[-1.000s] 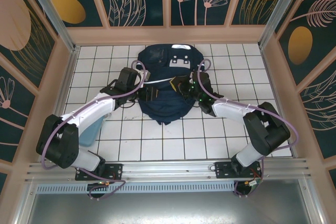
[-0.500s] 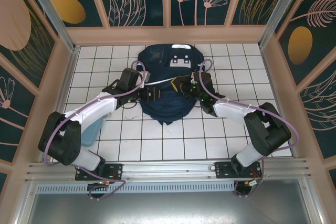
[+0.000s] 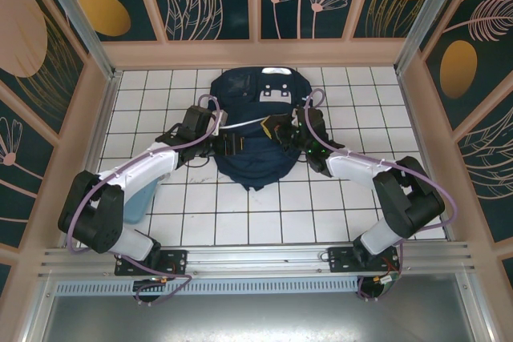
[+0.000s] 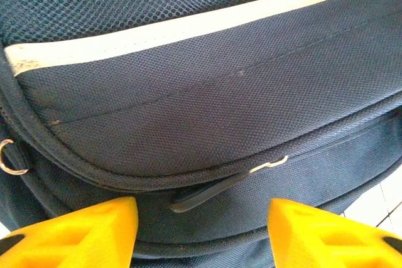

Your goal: Pack books, pencil case, and school supplies into a backpack

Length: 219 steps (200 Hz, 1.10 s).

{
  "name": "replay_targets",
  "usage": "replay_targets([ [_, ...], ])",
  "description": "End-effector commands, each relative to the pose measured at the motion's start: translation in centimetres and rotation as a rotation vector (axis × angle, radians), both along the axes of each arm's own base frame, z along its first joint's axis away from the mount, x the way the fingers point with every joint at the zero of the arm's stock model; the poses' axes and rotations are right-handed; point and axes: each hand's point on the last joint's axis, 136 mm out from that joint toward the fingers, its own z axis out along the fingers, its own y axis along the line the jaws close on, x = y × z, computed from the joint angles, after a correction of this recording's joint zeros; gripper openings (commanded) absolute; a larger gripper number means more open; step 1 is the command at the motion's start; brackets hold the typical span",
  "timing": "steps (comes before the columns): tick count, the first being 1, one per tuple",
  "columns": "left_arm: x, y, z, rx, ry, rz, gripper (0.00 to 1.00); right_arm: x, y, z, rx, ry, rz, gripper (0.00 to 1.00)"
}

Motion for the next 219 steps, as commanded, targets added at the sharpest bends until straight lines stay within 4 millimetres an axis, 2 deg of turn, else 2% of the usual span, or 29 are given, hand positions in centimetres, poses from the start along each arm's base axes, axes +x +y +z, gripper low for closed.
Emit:
replay_targets([
  [1, 0.6, -1.0, 0.2, -0.049, -0.015, -0.013, 0.53, 1.1, 0.6, 5.4, 0.091, -0.146, 0.010, 0.06],
  [20, 1.5, -1.6, 1.8, -0.067, -0.082, -0.039, 0.48, 1.1, 0.6, 5.3, 0.086, -0.145, 0.014, 0.06],
  [45, 0.9, -3.1, 3.3, -0.146, -0.106, -0.121, 0.42, 1.1, 0.6, 5.2, 0.081, -0.139, 0.013, 0.06],
  [65, 0.2, -3.1, 3.1, -0.159, -0.102, -0.142, 0.38, 1.1, 0.6, 5.0, 0.079, -0.132, 0.015, 0.06],
  [87, -0.5, -2.6, 2.3, -0.136, -0.092, -0.146, 0.37, 1.3, 0.7, 4.8, 0.076, -0.126, 0.015, 0.06],
  [133, 0.5, -2.0, 1.7, -0.083, -0.099, -0.107, 0.33, 1.4, 0.9, 4.8, 0.075, -0.124, 0.023, 0.06],
  [155, 1.4, -1.3, 1.0, -0.020, -0.103, -0.070, 0.24, 1.3, 0.8, 4.8, 0.074, -0.119, 0.022, 0.06],
  [174, 2.0, -0.3, 0.8, 0.045, -0.120, -0.035, 0.08, 1.2, 0.5, 4.5, 0.063, -0.112, 0.013, 0.06],
  [185, 2.4, 0.7, 1.0, 0.090, -0.138, 0.002, 0.03, 1.2, 0.1, 4.6, 0.052, -0.119, 0.001, 0.01],
  [219, 2.4, 3.1, 0.9, 0.192, -0.135, 0.093, 0.00, 1.1, -3.1, 2.8, -0.071, -0.077, -0.132, 0.00],
])
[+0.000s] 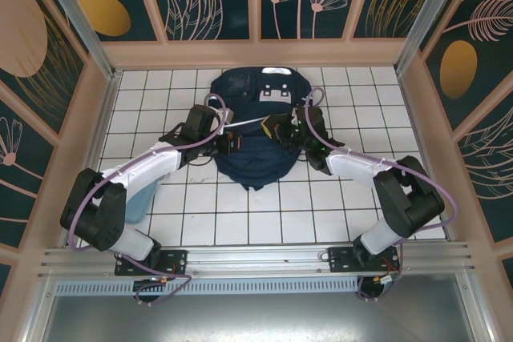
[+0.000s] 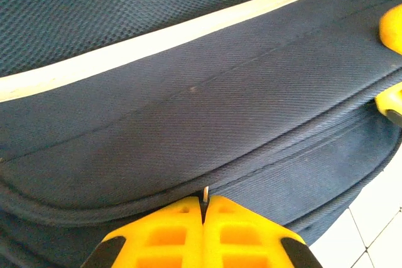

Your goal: Pack books, pencil case, and school supplies into a backpack

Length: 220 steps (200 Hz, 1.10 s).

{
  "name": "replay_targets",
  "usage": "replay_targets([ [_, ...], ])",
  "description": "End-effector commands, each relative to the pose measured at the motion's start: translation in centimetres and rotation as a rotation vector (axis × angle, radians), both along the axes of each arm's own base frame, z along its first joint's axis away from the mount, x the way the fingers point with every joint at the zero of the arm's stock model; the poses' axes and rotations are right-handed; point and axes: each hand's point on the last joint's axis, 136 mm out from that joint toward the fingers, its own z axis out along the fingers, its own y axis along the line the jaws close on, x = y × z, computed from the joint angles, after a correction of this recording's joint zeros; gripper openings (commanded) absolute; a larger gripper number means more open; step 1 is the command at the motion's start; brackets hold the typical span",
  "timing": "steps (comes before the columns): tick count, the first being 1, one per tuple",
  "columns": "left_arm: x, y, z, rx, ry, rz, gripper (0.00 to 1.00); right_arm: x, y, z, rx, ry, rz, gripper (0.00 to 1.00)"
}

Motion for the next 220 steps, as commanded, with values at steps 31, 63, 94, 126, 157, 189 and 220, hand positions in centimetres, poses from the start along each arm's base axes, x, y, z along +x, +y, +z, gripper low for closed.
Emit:
replay_targets([
  [31, 1.3, 5.9, 0.1, 0.221, -0.047, 0.223, 0.00, 0.2, -4.8, 3.1, -0.083, -0.103, -0.184, 0.00],
  [63, 1.8, 7.2, -0.3, 0.246, -0.031, 0.263, 0.00, 0.8, -6.7, 3.7, -0.110, -0.117, -0.225, 0.00],
  [94, 4.4, 7.4, 0.3, 0.202, -0.032, 0.309, 0.00, 0.9, -7.4, 4.2, -0.128, -0.133, -0.236, 0.00],
  [126, 7.0, 6.0, 0.5, 0.147, -0.024, 0.285, 0.07, 1.0, -7.3, 4.2, -0.129, -0.136, -0.211, 0.00],
  [157, 6.8, 6.1, 1.8, 0.108, -0.016, 0.296, 0.42, 1.0, -6.8, 3.6, -0.129, -0.120, -0.185, 0.00],
  [189, 3.6, 10.5, 0.8, 0.158, 0.040, 0.437, 0.73, 1.3, -6.5, 3.3, -0.129, -0.116, -0.172, 0.00],
  [220, 0.0, 17.3, -2.3, 0.284, 0.118, 0.665, 0.88, 1.6, -5.9, 3.2, -0.123, -0.113, -0.150, 0.00],
])
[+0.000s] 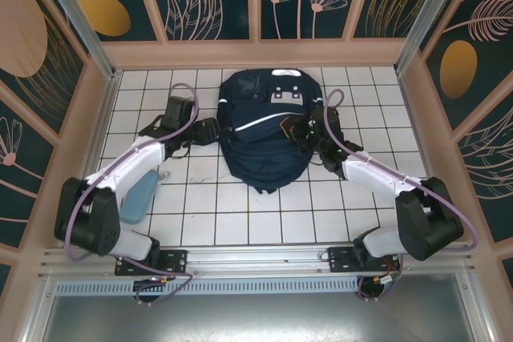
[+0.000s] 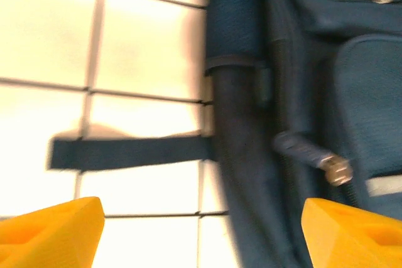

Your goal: Pack books, pencil case, and school supplies into a backpack

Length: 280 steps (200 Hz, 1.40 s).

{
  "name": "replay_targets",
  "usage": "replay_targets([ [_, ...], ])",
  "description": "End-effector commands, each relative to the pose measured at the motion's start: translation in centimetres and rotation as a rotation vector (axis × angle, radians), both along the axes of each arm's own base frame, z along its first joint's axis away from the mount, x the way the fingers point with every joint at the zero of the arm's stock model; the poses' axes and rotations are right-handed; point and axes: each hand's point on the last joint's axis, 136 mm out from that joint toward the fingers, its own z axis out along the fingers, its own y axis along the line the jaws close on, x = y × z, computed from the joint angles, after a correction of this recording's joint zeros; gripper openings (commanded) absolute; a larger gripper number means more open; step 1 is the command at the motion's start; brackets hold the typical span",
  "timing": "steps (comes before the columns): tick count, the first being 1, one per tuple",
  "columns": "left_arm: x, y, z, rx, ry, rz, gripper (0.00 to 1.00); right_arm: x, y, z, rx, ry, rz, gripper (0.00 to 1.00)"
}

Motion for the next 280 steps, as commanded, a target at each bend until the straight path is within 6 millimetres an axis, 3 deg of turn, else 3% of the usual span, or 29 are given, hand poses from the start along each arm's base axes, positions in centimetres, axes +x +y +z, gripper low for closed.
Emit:
replay_targets([
  [1, -3.2, 5.6, -2.9, 0.110, 0.104, 0.209, 0.89, 2.0, -0.3, 2.9, 0.011, -0.108, -0.026, 0.00],
  [40, -6.3, 12.2, -4.7, 0.214, 0.164, 0.453, 0.94, 2.1, -0.1, 2.4, 0.012, -0.091, -0.013, 0.00],
  [65, -6.2, 14.7, -5.2, 0.185, 0.186, 0.502, 0.96, 2.1, 0.0, 2.3, 0.017, -0.087, -0.008, 0.00],
  [81, -6.4, 15.1, -5.9, 0.145, 0.206, 0.529, 0.96, 2.1, 0.0, 2.3, 0.017, -0.085, -0.006, 0.00],
  [114, -7.8, 14.5, -7.4, 0.073, 0.243, 0.562, 0.96, 2.1, 0.0, 2.1, 0.021, -0.078, -0.008, 0.00],
  [136, -7.8, 12.7, -8.2, 0.001, 0.264, 0.485, 0.99, 2.2, 0.0, 2.1, 0.021, -0.075, -0.008, 0.00],
  [162, -7.1, 10.6, -9.0, -0.086, 0.284, 0.421, 0.95, 2.2, -0.2, 1.8, 0.014, -0.070, -0.017, 0.00],
  [204, -4.7, 3.8, -6.4, -0.248, 0.216, 0.251, 0.94, 2.2, -0.4, 1.6, 0.006, -0.060, -0.023, 0.00],
  [221, -4.0, 2.0, -4.9, -0.289, 0.183, 0.204, 0.95, 2.2, -0.5, 1.5, 0.005, -0.058, -0.025, 0.00],
  [250, -4.1, 2.7, -3.0, -0.249, 0.156, 0.229, 0.96, 2.3, -0.5, 1.5, 0.005, -0.059, -0.022, 0.00],
  [280, -7.8, 5.0, -2.7, -0.156, 0.238, 0.319, 0.96, 2.5, -0.3, 1.2, 0.010, -0.056, -0.012, 0.00],
])
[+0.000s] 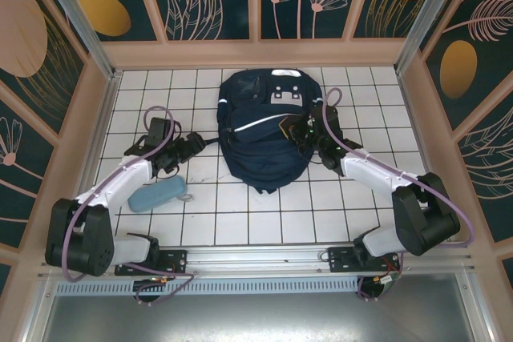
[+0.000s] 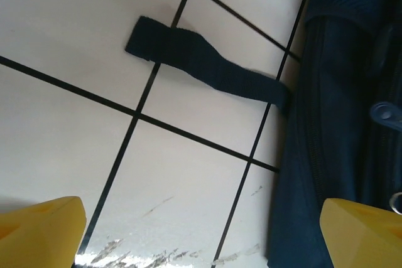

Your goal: Pack books, pencil case, and school supplies into a backpack

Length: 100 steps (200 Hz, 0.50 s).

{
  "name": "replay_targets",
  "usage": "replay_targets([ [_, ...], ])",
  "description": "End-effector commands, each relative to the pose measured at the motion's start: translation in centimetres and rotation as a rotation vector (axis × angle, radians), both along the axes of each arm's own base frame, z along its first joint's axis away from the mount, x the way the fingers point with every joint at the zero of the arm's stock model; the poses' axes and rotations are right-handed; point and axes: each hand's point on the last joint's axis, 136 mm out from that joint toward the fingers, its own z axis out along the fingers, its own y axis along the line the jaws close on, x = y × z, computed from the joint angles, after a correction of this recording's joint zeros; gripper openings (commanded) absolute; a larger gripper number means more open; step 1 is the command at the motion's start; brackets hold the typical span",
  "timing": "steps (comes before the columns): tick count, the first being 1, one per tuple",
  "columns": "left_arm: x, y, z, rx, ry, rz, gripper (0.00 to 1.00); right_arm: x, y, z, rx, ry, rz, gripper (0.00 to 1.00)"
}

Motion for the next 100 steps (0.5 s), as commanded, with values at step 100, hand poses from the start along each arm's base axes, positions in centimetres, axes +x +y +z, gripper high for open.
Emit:
replay_targets([
  [100, -9.4, 7.3, -0.2, 0.318, 0.326, 0.165, 0.98, 2.5, -0.6, 0.7, 0.065, -0.072, 0.008, 0.00],
])
